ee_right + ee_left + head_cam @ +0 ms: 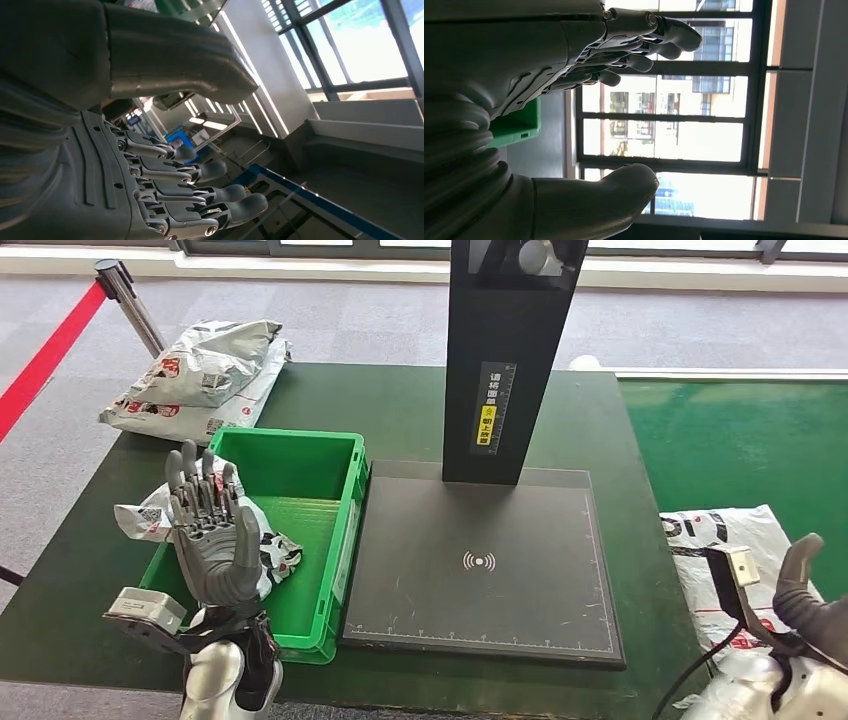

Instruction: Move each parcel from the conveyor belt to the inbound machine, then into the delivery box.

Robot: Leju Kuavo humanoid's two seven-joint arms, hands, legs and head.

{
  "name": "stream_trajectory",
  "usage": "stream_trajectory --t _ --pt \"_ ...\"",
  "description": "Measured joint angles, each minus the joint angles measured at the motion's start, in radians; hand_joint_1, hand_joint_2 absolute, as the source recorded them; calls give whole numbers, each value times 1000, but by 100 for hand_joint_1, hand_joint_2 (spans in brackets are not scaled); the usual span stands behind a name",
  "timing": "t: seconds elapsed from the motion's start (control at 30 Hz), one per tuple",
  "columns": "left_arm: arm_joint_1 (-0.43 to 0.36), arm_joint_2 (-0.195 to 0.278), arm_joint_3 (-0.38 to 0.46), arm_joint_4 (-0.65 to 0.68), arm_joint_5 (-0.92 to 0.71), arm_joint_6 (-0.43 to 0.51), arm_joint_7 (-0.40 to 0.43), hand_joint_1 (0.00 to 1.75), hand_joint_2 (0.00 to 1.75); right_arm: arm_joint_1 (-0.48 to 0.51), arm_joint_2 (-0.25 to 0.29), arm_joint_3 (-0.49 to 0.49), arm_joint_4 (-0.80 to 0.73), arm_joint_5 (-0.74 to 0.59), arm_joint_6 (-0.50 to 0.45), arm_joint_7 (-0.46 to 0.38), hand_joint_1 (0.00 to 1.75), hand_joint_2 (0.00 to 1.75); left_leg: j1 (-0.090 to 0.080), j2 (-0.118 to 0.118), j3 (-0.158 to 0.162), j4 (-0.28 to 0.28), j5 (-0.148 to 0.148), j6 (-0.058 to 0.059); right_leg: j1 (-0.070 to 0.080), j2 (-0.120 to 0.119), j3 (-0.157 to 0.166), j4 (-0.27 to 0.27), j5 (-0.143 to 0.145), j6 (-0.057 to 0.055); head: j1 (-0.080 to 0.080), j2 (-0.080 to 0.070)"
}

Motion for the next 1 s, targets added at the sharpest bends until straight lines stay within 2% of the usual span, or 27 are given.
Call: stream_trajectory --t 0.1,0.17,0.23,0.3,0.43,0.5,0.53,0.6,0.67,0.73,0.87,1.0 --pt "-8 0 -20 32 3 -57 17 0 175 -47 -31 -89 32 100 0 81 0 175 0 -2 0 0 0 0 0 -1 1 0 0 0 0 0" --pt "-14 0 -36 53 3 -99 36 0 175 -50 -69 -96 61 149 0 235 0 175 0 -2 0 0 0 0 0 -2 1 0 0 0 0 0" --pt "-18 1 -48 71 4 -135 54 0 175 -31 -121 -60 95 172 1 459 0 175 0 -3 -1 0 0 1 0 -3 2 0 -1 1 0 0" --pt "-21 1 -53 82 5 -153 66 0 175 -10 -162 -8 125 177 1 611 0 175 -1 -3 -1 0 -1 1 -1 -2 1 0 -1 1 0 0" --pt "-26 1 -70 109 6 -182 68 0 175 19 -235 114 191 179 1 776 0 175 -1 -1 0 0 -1 1 -1 0 1 0 -1 1 0 0" --pt "-28 1 -74 120 3 -194 66 0 175 19 -255 143 224 164 1 769 0 175 0 -1 0 0 -1 0 0 0 1 0 -1 1 0 0" --pt "-29 1 -75 126 1 -200 66 0 175 12 -264 143 253 147 1 734 0 175 0 -1 1 0 -1 0 0 0 1 0 -1 1 0 0" --pt "-31 1 -80 139 -5 -212 66 0 175 -17 -279 114 332 98 1 610 0 175 0 0 1 0 -1 0 0 0 1 0 -1 1 0 0" --pt "-33 1 -84 152 -14 -221 66 0 175 -59 -292 39 433 58 1 475 0 175 0 0 1 0 -1 0 0 1 1 0 -1 1 0 0" --pt "-35 1 -87 164 -23 -228 65 0 175 -94 -312 -54 546 28 2 402 0 175 0 -1 1 0 -1 0 0 0 2 0 -1 1 0 0" --pt "-36 2 -88 176 -36 -243 60 0 175 -131 -380 -180 813 -79 37 336 0 175 0 -2 1 0 -1 1 0 -1 2 0 -1 1 0 0" --pt "-36 2 -88 177 -45 -261 61 0 175 -137 -422 -235 985 -88 132 361 0 175 0 -2 1 0 -1 1 0 -1 2 0 -1 1 0 0"
